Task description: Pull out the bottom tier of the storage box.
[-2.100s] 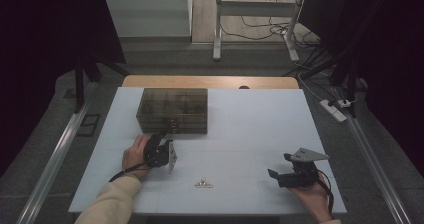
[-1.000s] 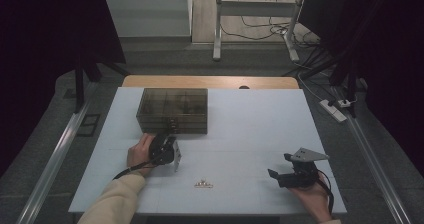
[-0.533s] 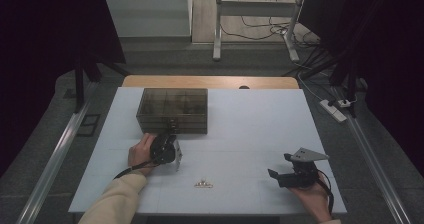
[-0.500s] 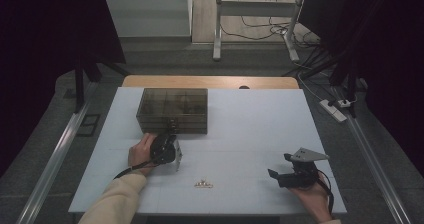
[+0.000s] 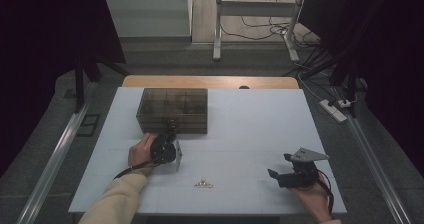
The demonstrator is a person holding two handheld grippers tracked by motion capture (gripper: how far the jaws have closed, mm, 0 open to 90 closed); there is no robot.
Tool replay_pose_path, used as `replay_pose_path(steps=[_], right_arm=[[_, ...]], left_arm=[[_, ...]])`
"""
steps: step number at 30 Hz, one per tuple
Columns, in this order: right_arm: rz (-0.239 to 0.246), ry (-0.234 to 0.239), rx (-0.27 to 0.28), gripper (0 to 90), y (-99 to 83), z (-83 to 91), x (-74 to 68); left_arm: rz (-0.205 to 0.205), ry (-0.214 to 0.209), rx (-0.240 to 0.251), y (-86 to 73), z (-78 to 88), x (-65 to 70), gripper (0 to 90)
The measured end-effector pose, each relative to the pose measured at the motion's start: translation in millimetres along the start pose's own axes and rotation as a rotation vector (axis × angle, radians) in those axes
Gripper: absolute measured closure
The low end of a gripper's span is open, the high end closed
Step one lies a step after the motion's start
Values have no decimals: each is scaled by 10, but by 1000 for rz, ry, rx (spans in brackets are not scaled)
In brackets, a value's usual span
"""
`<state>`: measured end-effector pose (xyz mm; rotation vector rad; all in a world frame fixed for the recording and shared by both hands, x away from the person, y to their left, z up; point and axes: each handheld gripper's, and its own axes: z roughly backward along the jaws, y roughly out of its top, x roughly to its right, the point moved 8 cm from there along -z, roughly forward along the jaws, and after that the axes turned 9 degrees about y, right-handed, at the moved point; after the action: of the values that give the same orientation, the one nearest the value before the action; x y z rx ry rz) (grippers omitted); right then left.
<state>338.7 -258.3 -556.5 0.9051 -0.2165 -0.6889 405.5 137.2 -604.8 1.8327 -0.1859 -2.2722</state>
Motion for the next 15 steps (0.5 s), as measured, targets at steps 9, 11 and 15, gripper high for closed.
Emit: replay_pose_path(steps=[9, 11, 15], right_arm=[[0, -1, 1, 127, 1, 1, -1], [0, -1, 0, 127, 1, 0, 0], [1, -1, 1, 127, 2, -1, 0]], left_arm=[[-13, 5, -2, -5, -5, 6, 737], [-16, 6, -2, -6, -7, 9, 746], [-21, 8, 0, -6, -10, 15, 755]])
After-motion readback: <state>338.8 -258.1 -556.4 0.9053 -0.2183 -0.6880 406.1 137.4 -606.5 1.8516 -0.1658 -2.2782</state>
